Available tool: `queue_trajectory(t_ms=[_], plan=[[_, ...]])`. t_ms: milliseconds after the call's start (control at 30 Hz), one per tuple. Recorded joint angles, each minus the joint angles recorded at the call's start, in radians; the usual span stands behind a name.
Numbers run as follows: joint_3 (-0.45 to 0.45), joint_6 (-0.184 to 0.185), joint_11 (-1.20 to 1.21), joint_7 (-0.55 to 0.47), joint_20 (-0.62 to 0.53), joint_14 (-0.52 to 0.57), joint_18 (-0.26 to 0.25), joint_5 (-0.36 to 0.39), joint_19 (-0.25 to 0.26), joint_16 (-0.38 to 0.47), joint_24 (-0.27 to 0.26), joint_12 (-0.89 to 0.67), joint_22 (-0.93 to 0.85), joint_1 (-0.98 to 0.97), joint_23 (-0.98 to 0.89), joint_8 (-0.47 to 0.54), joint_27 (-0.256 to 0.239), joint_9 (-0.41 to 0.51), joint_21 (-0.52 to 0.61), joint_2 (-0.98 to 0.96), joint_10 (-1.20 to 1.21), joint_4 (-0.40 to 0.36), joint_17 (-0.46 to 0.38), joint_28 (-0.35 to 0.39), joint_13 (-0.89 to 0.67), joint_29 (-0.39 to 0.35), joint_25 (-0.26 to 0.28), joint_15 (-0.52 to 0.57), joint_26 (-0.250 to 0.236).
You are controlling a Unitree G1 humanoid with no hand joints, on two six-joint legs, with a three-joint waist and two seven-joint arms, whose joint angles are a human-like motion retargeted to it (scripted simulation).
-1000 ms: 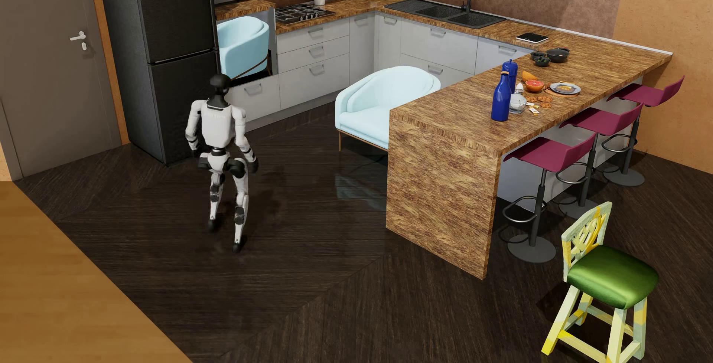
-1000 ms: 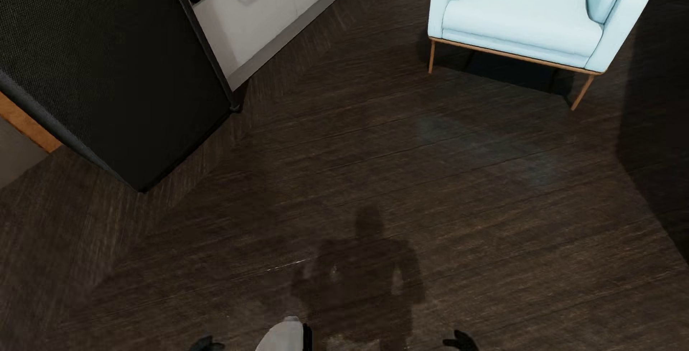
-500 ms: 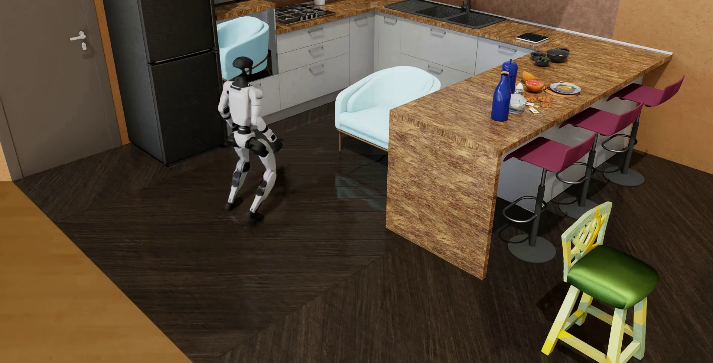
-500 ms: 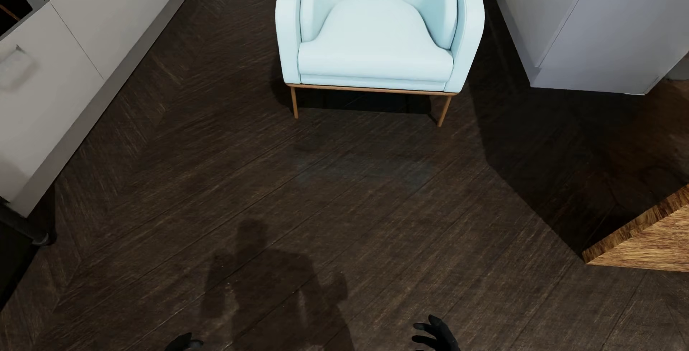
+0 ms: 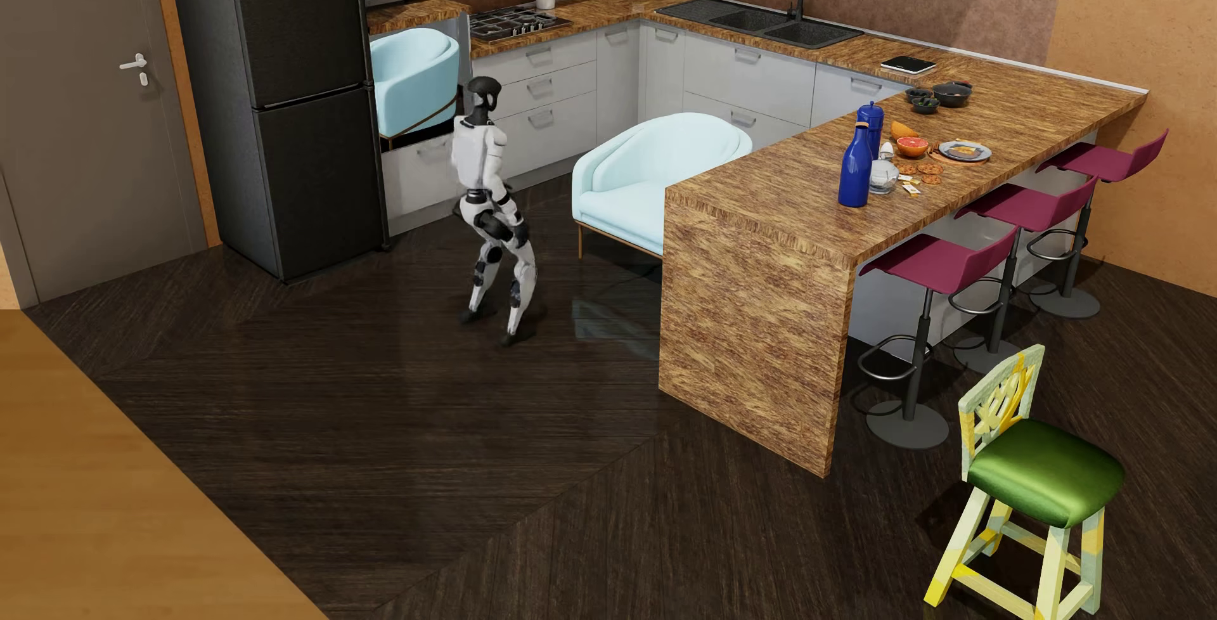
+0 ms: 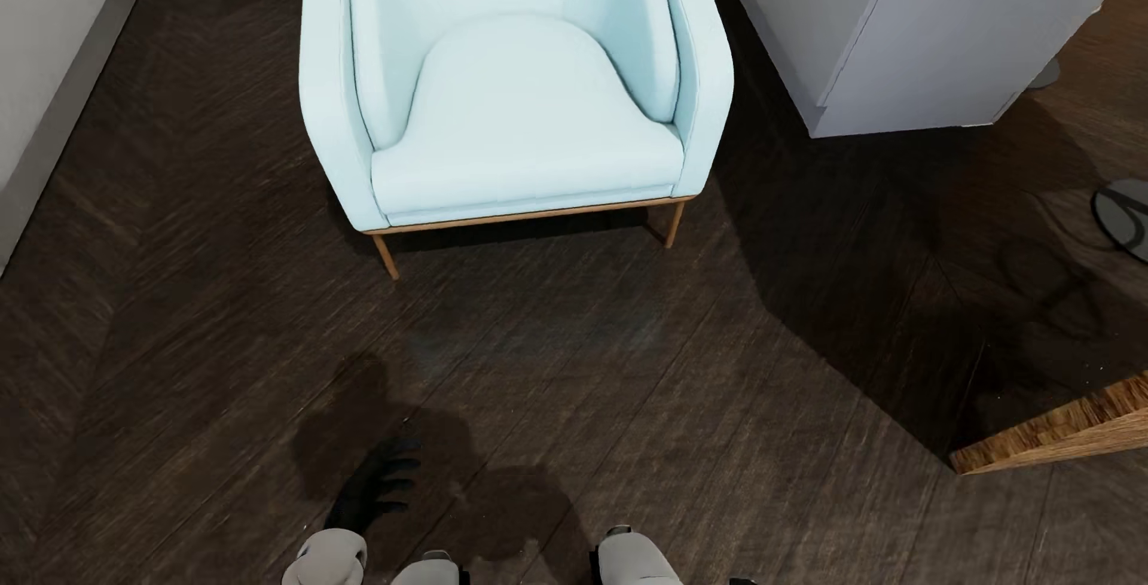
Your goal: Head to the light cyan armchair
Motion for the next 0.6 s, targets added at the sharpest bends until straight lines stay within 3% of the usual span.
queue_trajectory(t_ms=[67, 100, 133, 167, 200, 233, 267, 300, 367, 400, 500, 600], plan=[[0.085, 0.050, -0.013, 0.014, 0.033, -0.050, 0.065, 0.015, -0.006, 0.039, 0.015, 0.085, -0.003, 0.020, -0.041, -0.026, -0.068, 0.010, 0.002, 0.048, -0.009, 0.012, 0.019, -0.092, -0.080, -0.016, 0.046, -0.029, 0.003], [0.102, 0.079, -0.018, 0.004, 0.048, -0.063, 0.062, 0.018, 0.004, 0.053, 0.020, 0.119, 0.007, 0.037, -0.031, -0.035, -0.123, 0.009, 0.022, 0.065, -0.018, 0.016, 0.025, -0.125, -0.118, -0.043, 0.096, -0.021, 0.018], [0.108, 0.091, -0.004, 0.004, 0.064, -0.049, -0.018, 0.016, -0.025, 0.079, 0.016, 0.138, -0.002, 0.071, -0.049, -0.034, -0.176, 0.007, 0.014, 0.065, -0.065, 0.017, 0.045, -0.140, -0.127, -0.068, 0.155, 0.013, 0.044], [0.101, 0.094, 0.001, 0.009, 0.093, -0.038, -0.087, 0.012, -0.095, 0.086, 0.004, 0.161, -0.022, 0.098, -0.051, -0.039, -0.218, -0.001, 0.024, 0.060, -0.107, 0.019, 0.041, -0.136, -0.130, -0.084, 0.211, 0.050, 0.065], [0.090, 0.089, -0.030, 0.018, 0.093, -0.022, -0.089, 0.001, -0.205, 0.063, -0.012, 0.168, -0.032, 0.117, -0.050, -0.042, -0.239, -0.015, 0.000, 0.070, -0.124, 0.011, 0.038, -0.113, -0.108, -0.086, 0.248, 0.043, 0.081], [0.081, 0.080, -0.090, 0.023, 0.065, -0.003, -0.045, -0.006, -0.195, 0.027, -0.028, 0.138, -0.036, 0.106, -0.037, -0.028, -0.229, -0.030, 0.002, 0.097, -0.089, 0.000, 0.025, -0.081, -0.087, -0.086, 0.258, 0.004, 0.106], [0.065, 0.076, -0.132, 0.027, 0.029, -0.008, -0.005, -0.011, 0.010, 0.014, -0.044, 0.110, -0.055, 0.096, -0.016, -0.016, -0.196, -0.047, 0.007, 0.120, -0.059, 0.003, 0.012, -0.052, -0.082, -0.084, 0.255, 0.010, 0.129], [0.054, 0.072, -0.137, 0.022, 0.015, -0.038, 0.004, 0.005, 0.014, 0.034, -0.057, 0.084, -0.045, 0.115, -0.029, -0.015, -0.146, -0.061, 0.002, 0.124, -0.077, 0.018, 0.034, -0.034, -0.068, -0.092, 0.253, 0.010, 0.126], [0.035, 0.068, -0.155, 0.003, 0.058, -0.070, -0.060, 0.024, 0.008, 0.034, -0.074, 0.090, -0.037, 0.144, -0.014, -0.026, -0.076, -0.080, 0.015, 0.139, -0.117, 0.037, 0.037, -0.021, -0.035, -0.111, 0.250, 0.015, 0.101], [0.025, 0.052, -0.164, 0.006, 0.050, -0.058, -0.041, 0.018, 0.008, 0.048, -0.082, 0.098, -0.037, 0.159, -0.009, -0.024, -0.053, -0.076, 0.001, 0.148, -0.139, 0.031, 0.036, -0.024, -0.038, -0.116, 0.239, 0.020, 0.100], [0.049, 0.029, -0.210, -0.006, 0.060, -0.024, -0.044, 0.012, 0.007, 0.047, -0.099, 0.110, -0.031, 0.176, -0.013, -0.037, -0.044, -0.066, -0.003, 0.173, -0.182, 0.025, 0.033, -0.047, -0.037, -0.129, 0.224, 0.050, 0.118], [0.035, 0.027, -0.223, 0.000, 0.074, -0.018, -0.040, 0.013, 0.011, 0.053, -0.067, 0.144, -0.025, 0.180, -0.006, -0.031, -0.070, -0.084, 0.009, 0.178, -0.188, 0.026, 0.041, -0.094, -0.047, -0.114, 0.227, 0.061, 0.091]])
